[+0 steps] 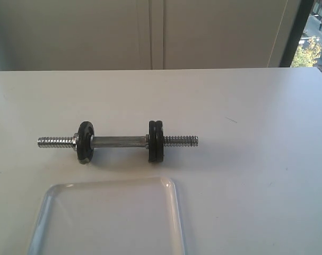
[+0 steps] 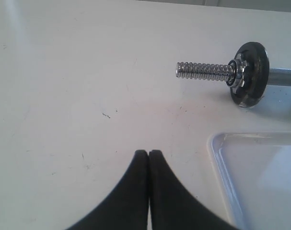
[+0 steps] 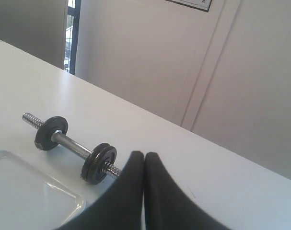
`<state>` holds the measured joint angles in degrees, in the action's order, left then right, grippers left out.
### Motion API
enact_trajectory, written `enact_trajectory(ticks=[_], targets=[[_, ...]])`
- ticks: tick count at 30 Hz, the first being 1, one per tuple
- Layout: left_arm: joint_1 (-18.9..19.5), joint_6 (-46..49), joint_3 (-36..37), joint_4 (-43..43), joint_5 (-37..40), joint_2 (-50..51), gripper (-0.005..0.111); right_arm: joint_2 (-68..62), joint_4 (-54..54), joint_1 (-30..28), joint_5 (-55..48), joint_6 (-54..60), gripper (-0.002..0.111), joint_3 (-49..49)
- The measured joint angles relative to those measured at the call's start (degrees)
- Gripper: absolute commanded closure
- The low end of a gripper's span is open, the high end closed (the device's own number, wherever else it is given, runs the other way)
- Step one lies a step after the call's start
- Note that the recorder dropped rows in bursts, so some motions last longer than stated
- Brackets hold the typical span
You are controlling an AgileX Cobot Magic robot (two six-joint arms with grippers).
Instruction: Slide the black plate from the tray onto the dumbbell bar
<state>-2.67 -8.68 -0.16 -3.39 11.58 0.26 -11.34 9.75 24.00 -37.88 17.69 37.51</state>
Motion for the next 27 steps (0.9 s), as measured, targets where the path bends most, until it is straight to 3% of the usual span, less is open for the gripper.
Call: enact_trajectory(ticks=[27], targets=[[0.0,0.79,0.0,0.11,0.21,0.0,0.107,0.0,0.0,0.0,0.0,0.0,0.108,0.0]])
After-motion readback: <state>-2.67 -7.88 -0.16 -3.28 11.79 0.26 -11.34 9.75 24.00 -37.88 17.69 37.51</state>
